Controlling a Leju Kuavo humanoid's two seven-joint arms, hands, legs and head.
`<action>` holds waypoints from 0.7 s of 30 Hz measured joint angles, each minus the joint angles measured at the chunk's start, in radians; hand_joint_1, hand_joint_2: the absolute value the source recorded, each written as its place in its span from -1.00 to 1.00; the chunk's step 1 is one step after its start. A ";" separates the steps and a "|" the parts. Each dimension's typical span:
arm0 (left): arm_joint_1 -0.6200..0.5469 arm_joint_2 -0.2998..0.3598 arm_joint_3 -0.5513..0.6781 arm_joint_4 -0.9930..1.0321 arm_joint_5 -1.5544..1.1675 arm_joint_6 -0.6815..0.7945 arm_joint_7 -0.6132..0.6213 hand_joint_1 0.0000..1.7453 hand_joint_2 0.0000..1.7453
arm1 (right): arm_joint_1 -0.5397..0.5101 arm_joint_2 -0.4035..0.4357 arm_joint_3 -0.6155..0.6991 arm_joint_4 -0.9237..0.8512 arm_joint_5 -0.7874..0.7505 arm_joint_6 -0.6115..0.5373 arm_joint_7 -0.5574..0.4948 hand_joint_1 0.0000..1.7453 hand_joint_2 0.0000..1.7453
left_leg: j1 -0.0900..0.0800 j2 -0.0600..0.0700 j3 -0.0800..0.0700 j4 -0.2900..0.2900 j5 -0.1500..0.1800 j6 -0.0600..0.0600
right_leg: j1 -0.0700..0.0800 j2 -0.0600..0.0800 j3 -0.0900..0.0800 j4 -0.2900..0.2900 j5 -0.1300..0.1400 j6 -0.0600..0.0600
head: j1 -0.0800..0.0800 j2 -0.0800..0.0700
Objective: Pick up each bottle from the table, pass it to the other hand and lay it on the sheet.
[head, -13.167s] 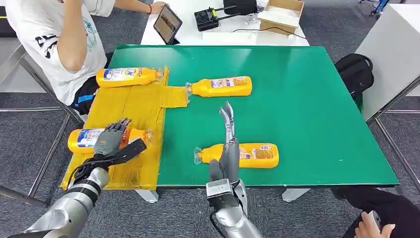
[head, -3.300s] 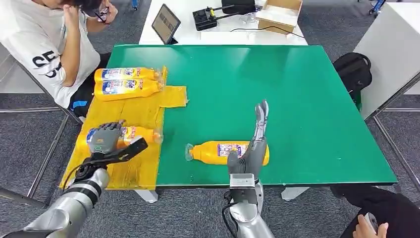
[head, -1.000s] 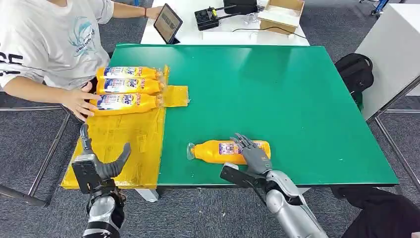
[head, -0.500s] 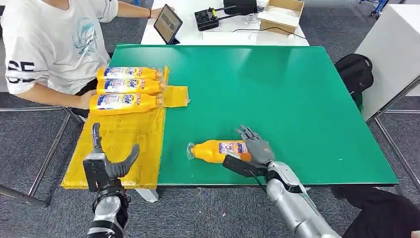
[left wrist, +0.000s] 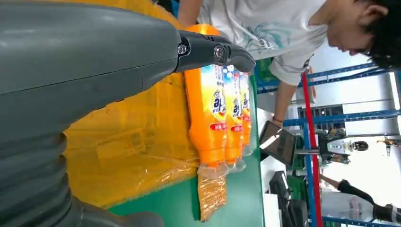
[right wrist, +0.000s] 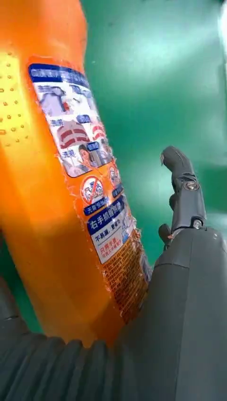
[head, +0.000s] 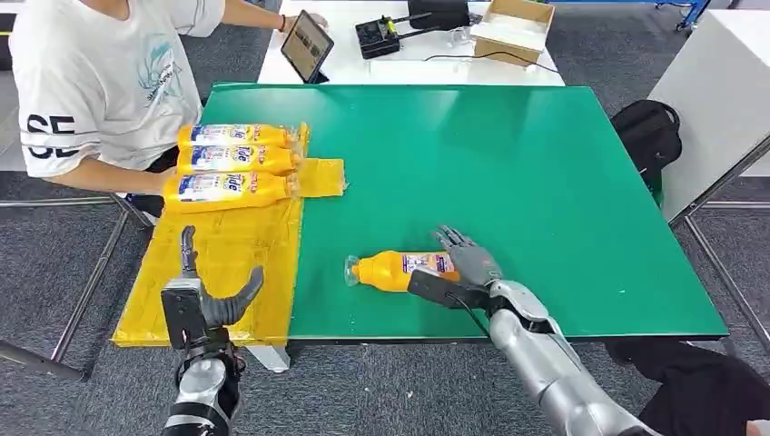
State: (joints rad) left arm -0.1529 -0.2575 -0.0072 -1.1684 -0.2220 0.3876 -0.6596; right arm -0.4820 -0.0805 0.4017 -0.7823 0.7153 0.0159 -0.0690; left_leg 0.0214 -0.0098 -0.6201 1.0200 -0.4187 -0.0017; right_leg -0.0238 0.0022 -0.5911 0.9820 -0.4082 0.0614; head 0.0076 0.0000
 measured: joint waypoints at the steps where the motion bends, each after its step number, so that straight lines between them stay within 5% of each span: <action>1: -0.003 0.000 -0.002 0.005 0.005 0.000 0.001 -1.00 1.00 | -0.011 -0.003 0.007 0.016 -0.003 0.015 0.001 0.24 1.00 | 0.000 0.001 0.001 0.000 0.000 0.000 | 0.000 0.001 0.000 0.000 0.000 0.000 | 0.000 0.000; 3: -0.011 0.000 -0.006 0.018 0.011 -0.003 0.002 -1.00 1.00 | -0.033 -0.008 0.022 0.049 -0.012 0.041 0.002 0.96 1.00 | 0.000 0.001 0.006 0.000 -0.002 0.000 | 0.000 0.002 -0.004 -0.001 -0.001 -0.001 | 0.000 0.000; 4: -0.015 0.000 -0.008 0.026 0.014 -0.003 0.002 -1.00 1.00 | -0.044 -0.010 0.032 0.068 -0.017 0.052 0.003 1.00 1.00 | 0.000 0.001 0.008 0.000 -0.004 0.002 | 0.000 0.003 -0.003 -0.001 -0.003 -0.002 | 0.000 0.000; 21: -0.037 0.000 -0.017 0.084 0.035 -0.015 0.011 -1.00 1.00 | -0.120 -0.018 0.098 0.175 -0.068 0.082 0.012 1.00 1.00 | 0.000 0.001 0.014 0.000 -0.003 0.003 | 0.000 0.004 0.005 -0.003 -0.001 0.001 | 0.000 0.000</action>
State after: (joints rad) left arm -0.1899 -0.2575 -0.0240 -1.0849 -0.1865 0.3727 -0.6489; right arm -0.6020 -0.0988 0.4997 -0.6069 0.6470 0.0977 -0.0572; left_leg 0.0213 -0.0087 -0.6057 1.0199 -0.4213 0.0015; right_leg -0.0237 0.0063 -0.5858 0.9790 -0.4092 0.0625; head 0.0076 0.0000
